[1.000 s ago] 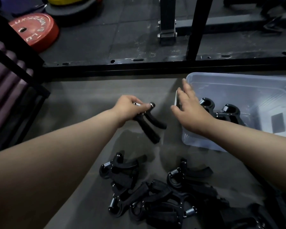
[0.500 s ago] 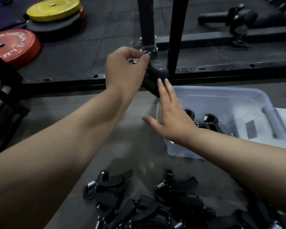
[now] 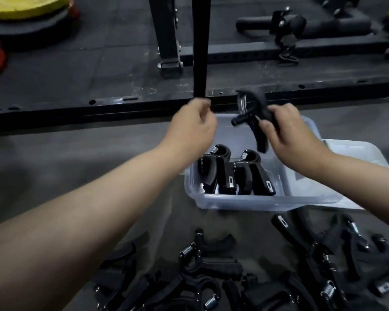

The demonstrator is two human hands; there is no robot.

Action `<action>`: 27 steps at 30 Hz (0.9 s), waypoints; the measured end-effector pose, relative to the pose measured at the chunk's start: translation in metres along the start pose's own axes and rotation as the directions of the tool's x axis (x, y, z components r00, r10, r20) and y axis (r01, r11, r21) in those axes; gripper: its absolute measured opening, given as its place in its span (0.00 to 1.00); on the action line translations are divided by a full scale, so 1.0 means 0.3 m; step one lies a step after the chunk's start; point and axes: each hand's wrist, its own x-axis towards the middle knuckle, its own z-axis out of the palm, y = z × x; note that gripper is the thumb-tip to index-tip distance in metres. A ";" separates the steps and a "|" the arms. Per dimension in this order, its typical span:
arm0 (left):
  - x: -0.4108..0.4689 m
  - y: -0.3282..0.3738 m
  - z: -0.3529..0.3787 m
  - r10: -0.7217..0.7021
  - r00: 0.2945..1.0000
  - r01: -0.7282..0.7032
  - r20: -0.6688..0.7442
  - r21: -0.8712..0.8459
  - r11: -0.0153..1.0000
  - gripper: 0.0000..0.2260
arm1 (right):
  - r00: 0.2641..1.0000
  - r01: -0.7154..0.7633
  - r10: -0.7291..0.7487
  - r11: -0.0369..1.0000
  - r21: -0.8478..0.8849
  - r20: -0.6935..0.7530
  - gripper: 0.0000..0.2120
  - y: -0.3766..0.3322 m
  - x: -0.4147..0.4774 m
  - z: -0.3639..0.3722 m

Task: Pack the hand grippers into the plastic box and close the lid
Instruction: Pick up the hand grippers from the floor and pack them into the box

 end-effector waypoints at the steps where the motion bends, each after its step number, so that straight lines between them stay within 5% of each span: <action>1: -0.013 -0.043 0.026 0.017 0.999 -0.022 0.036 0.138 0.990 0.18 | 0.994 -0.079 0.081 0.996 -0.029 0.066 0.14 0.035 -0.012 0.000; 3: -0.044 -0.113 0.074 0.044 0.993 -0.081 0.110 0.356 0.931 0.22 | 0.937 -0.298 0.287 0.954 0.030 0.197 0.11 0.075 -0.044 0.011; 7: -0.080 -0.177 0.132 0.036 0.985 -0.119 0.167 0.522 0.845 0.25 | 0.712 -0.695 0.593 0.671 0.259 0.375 0.08 0.111 -0.079 0.063; 16: -0.106 -0.202 0.144 0.099 0.982 -0.172 0.158 0.560 0.810 0.23 | 0.496 -0.868 0.713 0.394 0.303 0.496 0.11 0.147 -0.048 0.204; 18: -0.106 -0.206 0.144 0.098 0.983 -0.170 0.158 0.554 0.815 0.23 | 0.500 -0.865 0.732 0.450 0.223 0.463 0.13 0.161 -0.041 0.225; 22: -0.105 -0.212 0.143 0.098 0.984 -0.165 0.151 0.542 0.824 0.22 | 0.589 -0.636 0.719 0.694 -0.337 0.369 0.19 0.131 -0.043 0.210; 24: -0.106 -0.213 0.144 0.098 0.984 -0.163 0.148 0.539 0.826 0.22 | 0.612 -0.569 0.684 0.729 -0.380 0.396 0.20 0.112 -0.048 0.202; 27: -0.107 -0.212 0.145 0.091 0.985 -0.155 0.145 0.533 0.832 0.21 | 0.671 -0.550 0.599 0.798 -0.248 0.438 0.07 0.093 -0.052 0.197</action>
